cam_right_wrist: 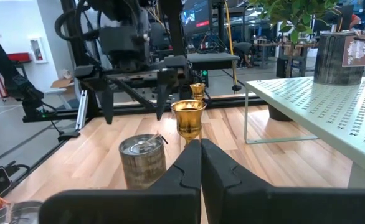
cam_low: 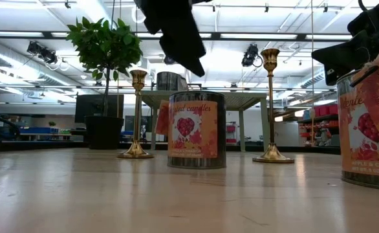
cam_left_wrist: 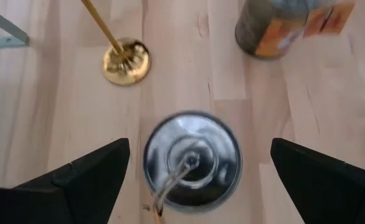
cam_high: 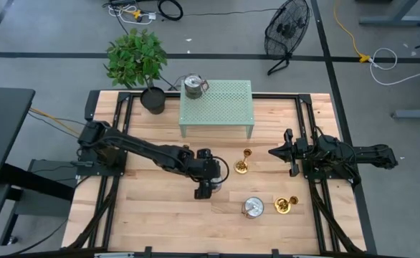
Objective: Pick & Place candle stick holders
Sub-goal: Put the top silver scented candle on the shelf
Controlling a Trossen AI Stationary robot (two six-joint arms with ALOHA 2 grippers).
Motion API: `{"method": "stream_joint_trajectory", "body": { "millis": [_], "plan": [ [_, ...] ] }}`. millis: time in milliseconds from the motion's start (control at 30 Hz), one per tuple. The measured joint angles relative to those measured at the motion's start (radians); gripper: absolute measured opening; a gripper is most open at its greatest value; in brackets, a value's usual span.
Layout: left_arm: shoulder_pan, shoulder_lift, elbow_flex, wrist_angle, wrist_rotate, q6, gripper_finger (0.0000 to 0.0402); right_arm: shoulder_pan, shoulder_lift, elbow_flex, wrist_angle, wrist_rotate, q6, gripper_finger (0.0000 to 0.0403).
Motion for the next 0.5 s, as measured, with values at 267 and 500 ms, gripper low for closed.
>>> {"method": "stream_joint_trajectory", "body": {
  "millis": [267,500],
  "plan": [
    [0.011,0.027,0.000,0.002,0.007,0.011,0.0400,0.000,0.000,0.000,0.000,0.000,0.000,0.0003],
    [0.014,0.056,-0.001,0.018,0.037,0.038,0.0400,0.000,0.000,0.000,0.000,0.000,0.000,0.0003]
  ]
}}
